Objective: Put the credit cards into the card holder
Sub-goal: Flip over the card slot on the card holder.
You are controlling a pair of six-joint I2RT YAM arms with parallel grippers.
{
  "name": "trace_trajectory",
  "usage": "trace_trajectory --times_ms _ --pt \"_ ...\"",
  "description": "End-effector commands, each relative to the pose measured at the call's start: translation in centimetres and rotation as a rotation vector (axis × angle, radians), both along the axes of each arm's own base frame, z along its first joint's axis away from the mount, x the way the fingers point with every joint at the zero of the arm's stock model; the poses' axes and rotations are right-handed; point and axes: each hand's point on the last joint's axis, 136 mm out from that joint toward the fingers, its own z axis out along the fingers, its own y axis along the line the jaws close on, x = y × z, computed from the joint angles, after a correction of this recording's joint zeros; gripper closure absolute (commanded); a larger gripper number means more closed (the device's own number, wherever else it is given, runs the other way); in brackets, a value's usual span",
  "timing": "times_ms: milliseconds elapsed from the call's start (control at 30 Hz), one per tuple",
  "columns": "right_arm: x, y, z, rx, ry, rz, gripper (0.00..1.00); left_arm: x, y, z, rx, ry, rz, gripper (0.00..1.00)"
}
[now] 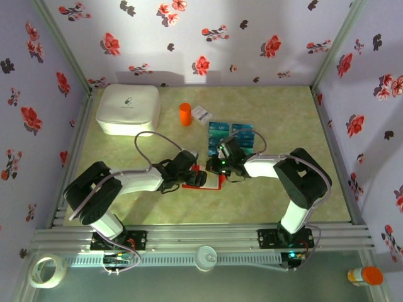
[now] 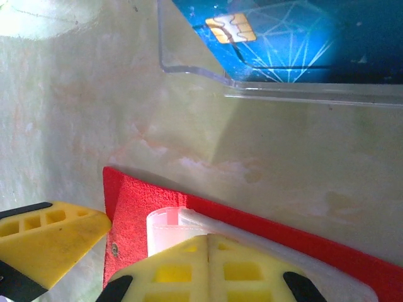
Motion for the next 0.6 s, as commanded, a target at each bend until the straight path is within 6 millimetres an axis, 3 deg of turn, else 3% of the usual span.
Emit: trace_trajectory --times_ms 0,233,433,567 --pt "-0.8 0.1 -0.9 0.001 0.041 0.004 0.99 -1.2 0.5 -2.1 0.027 0.066 -0.021 0.17" --pt "-0.1 0.5 0.7 0.013 0.017 0.008 0.88 -1.5 0.5 -2.6 0.028 0.076 -0.026 0.29" --pt "0.6 0.1 3.2 0.026 -0.029 -0.003 0.6 -1.6 0.7 -3.1 0.036 0.089 -0.024 0.32" --pt "0.5 -0.8 3.8 0.006 -0.046 -0.019 0.51 -1.6 0.6 -3.2 0.035 0.09 -0.024 0.33"
